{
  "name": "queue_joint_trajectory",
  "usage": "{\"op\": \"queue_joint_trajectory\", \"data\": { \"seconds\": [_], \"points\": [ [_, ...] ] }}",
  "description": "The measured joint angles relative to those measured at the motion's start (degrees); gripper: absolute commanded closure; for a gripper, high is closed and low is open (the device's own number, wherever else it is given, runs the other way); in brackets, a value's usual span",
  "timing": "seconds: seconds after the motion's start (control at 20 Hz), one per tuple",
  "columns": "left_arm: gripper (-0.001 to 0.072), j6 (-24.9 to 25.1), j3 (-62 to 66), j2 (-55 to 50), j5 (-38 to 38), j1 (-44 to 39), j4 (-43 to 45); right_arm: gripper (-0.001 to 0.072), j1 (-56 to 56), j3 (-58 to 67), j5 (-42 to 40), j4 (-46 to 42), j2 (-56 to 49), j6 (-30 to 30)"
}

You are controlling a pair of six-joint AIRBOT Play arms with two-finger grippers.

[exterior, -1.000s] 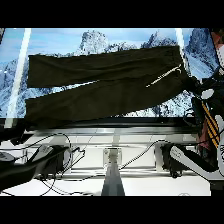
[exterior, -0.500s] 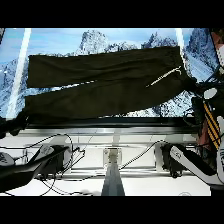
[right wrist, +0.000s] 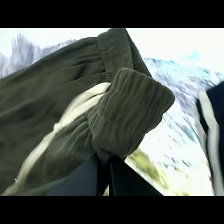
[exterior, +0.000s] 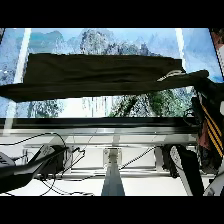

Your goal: Fold the clothes and pants, and hang the long-sleeved shirts on hangers.

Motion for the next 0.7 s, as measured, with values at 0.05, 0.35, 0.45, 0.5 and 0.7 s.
{"op": "queue_joint_trajectory", "data": {
  "seconds": [0.05,0.35,0.45,0.5,0.7],
  "points": [
    [0.0694,0.02,0.74,-0.11,0.24,-0.22,-0.35,0.0681,0.0,0.0,3.06,-1.27,2.91,0.09],
    [0.0698,-0.04,4.85,-5.66,7.56,-9.31,-0.9,0.0682,0.0,0.0,8.74,-7.08,8.24,4.94],
    [0.0698,-1.2,7.93,-10.49,10.99,-14.82,-0.81,0.0682,0.0,0.0,4.2,-7.52,3.67,6.95],
    [0.0697,-2.36,10.16,-13.53,12.87,-17.68,-0.81,0.0682,0.0,0.24,0.94,-7.37,0.42,8.17],
    [0.0695,-5.01,21.99,-26.75,18.69,-27.1,-0.7,0.0681,0.0,5.14,-10.14,-4.33,-16.31,11.02]
  ]
}}
